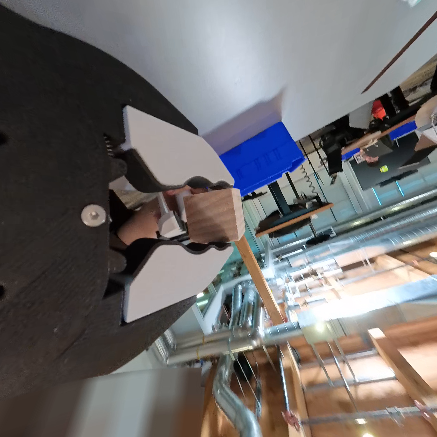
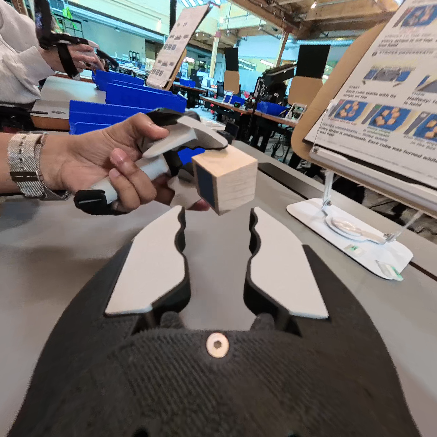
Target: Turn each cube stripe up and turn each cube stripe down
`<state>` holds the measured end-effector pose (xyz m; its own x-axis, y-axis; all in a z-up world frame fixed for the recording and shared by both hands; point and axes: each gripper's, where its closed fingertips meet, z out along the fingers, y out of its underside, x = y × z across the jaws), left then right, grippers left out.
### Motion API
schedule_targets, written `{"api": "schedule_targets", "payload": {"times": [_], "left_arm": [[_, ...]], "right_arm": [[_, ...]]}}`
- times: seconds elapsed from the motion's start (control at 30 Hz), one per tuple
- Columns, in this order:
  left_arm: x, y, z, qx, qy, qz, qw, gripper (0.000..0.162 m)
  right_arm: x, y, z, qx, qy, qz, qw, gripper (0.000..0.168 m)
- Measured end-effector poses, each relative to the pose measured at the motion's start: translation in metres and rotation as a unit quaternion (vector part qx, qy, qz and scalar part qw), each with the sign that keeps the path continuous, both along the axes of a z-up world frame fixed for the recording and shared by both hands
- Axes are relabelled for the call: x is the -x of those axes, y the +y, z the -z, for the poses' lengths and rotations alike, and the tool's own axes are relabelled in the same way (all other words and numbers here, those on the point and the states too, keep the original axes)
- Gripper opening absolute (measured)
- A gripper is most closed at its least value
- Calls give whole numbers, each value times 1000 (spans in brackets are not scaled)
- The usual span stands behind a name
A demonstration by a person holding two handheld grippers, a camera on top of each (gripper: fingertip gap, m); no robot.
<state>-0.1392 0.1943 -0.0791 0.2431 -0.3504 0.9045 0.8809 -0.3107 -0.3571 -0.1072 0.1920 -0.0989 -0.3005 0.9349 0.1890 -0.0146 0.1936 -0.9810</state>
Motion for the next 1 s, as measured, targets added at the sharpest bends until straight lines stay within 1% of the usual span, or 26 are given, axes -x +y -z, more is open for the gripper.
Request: {"api": "schedule_targets", "payload": {"times": [0.07,0.17,0.33,0.5,0.63,0.7,0.73,1.0], "left_arm": [[-3,1,-3,-10,-23,5,1000,42],[-6,2,-7,-19,-32,3,999,42],[2,3,-16,-47,-60,-37,996,42],[6,6,-16,-59,-91,-74,991,42],[-5,10,-15,-64,-103,-60,991,42],[-12,12,-14,-59,-101,-49,992,42],[-15,14,-12,-57,-101,-47,992,42],[-15,14,-11,-54,-109,-45,992,43]], "right_arm": [[2,-3,-4,-15,20,16,1000,54],[5,2,-12,-33,52,65,996,55],[5,5,-21,-29,82,124,988,55],[6,5,-31,-28,112,171,978,57],[9,4,-28,-23,108,180,978,56],[9,7,-28,-28,109,190,975,54],[8,10,-29,-29,111,193,974,50],[9,11,-29,-32,92,167,981,47]]}}
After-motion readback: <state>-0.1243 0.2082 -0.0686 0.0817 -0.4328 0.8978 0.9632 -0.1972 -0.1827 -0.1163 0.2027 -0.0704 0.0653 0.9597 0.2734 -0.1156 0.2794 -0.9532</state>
